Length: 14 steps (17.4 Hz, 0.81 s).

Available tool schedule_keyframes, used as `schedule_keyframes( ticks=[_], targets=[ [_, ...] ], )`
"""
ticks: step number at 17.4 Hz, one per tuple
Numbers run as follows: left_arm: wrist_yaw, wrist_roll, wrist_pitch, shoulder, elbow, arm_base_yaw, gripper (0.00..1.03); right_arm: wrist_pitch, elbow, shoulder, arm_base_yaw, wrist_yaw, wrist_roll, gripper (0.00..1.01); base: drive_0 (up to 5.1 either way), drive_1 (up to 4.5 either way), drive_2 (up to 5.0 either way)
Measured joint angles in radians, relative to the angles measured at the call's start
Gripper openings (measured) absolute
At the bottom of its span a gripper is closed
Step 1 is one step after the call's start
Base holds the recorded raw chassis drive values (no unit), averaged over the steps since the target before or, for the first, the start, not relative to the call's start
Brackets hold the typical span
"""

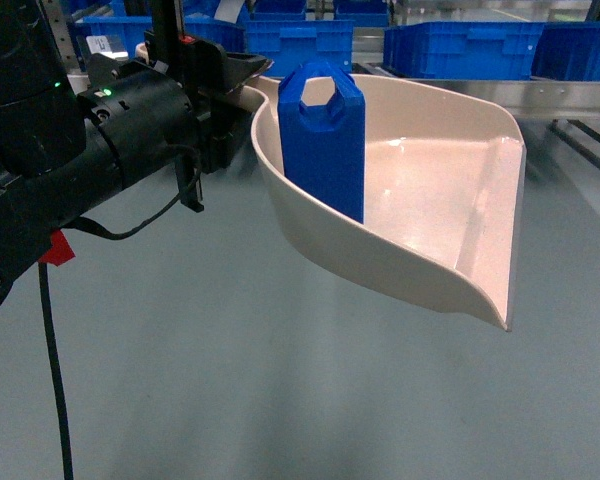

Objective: Place part in tray to right shelf

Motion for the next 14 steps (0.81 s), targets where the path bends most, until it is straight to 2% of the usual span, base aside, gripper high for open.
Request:
schedule_keyframes(
  ticks=[5,14],
  targets=[
    [0.000,0.000,0.006,0.000,0.000,0.000,0.15,0.001,0.000,0.000,0.000,0.000,0.000,0.98,0.0,0.00,0.0],
    [0.003,0.000,0.006,0.000,0.000,0.001,0.15,0.002,0.000,0.000,0.000,-0.001,0.000,0.98,3.5,1.14,-4.9]
  ],
)
